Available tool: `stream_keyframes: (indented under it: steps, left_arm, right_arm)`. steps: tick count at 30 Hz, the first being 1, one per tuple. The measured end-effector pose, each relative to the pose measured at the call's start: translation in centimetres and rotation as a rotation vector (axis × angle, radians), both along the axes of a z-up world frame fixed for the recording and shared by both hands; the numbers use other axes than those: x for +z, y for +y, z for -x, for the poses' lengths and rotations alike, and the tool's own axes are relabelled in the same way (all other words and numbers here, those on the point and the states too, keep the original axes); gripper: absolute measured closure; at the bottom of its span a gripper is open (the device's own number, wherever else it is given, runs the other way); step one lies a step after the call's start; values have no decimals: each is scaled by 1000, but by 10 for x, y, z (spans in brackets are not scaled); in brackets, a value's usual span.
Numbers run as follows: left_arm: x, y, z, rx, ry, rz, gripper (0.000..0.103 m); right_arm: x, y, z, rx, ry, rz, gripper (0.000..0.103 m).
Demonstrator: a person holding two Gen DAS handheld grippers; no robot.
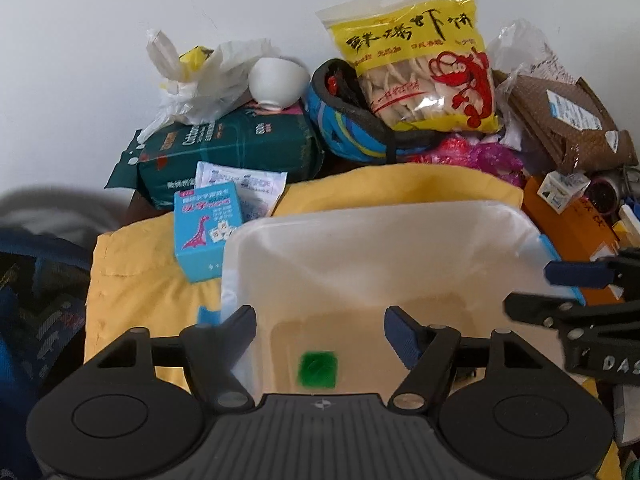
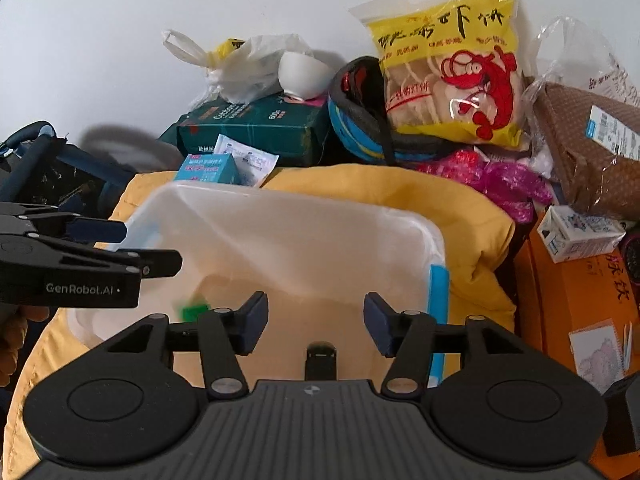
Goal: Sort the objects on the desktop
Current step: 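Return the left gripper to the pile and grasp the red long brick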
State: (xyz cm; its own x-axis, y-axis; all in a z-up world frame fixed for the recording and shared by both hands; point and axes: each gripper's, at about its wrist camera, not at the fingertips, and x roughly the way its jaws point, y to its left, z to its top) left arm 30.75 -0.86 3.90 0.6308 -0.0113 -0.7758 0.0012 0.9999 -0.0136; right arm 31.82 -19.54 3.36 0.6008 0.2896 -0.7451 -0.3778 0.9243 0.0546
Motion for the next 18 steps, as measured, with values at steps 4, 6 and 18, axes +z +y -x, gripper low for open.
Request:
stream_keyframes:
  steps: [4, 6, 18]
  left_arm:
    - [7, 3, 17, -4, -48, 7, 29]
    - [13, 3, 34, -19, -92, 19, 29]
    - [-27, 6, 184, -96, -218, -7, 29]
  right_arm:
    - [6, -5, 10, -1, -21, -38, 46]
    - [13, -7, 25, 13, -57, -58, 45]
    - [-22, -31, 174, 47, -204, -36, 26]
